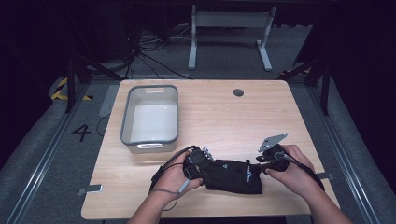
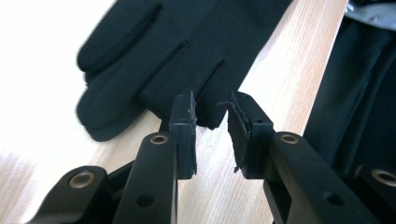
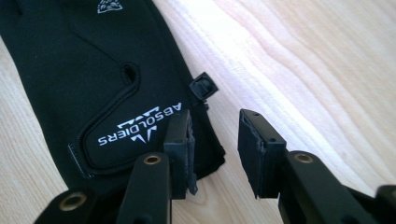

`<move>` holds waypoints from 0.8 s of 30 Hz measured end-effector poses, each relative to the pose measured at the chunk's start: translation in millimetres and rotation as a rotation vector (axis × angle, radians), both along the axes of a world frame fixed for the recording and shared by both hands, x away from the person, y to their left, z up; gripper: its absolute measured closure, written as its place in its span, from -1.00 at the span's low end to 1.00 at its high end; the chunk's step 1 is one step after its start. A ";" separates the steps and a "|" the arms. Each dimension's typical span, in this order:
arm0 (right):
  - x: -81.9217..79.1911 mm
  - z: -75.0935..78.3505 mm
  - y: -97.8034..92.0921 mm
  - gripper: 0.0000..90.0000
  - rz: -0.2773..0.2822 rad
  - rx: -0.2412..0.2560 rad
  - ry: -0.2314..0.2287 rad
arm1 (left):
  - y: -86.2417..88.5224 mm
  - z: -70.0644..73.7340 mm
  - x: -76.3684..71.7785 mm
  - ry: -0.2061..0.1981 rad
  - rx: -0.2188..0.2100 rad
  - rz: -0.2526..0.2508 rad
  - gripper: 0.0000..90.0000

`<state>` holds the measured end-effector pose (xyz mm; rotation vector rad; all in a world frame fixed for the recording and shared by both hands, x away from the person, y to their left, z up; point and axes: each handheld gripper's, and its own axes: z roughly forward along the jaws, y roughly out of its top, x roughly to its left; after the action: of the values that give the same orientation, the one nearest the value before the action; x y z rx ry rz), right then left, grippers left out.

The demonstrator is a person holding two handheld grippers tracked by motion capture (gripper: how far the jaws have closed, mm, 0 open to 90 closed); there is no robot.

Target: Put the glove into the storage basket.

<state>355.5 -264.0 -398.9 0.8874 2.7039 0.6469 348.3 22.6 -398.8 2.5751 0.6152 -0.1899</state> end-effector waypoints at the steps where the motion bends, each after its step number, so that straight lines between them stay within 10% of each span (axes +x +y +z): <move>1: 0.0 0.0 0.0 0.45 0.000 0.000 0.000 | 0.9 1.5 -0.1 -0.002 -0.008 0.010 0.60; 24: -10.7 9.7 -37.7 0.33 -0.100 0.079 -0.028 | -24.8 10.4 10.4 -0.105 -0.123 0.033 0.30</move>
<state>344.8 -301.7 -389.2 1.0183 2.6057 0.7439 358.8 -2.2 -388.3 2.4373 0.5877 -0.0781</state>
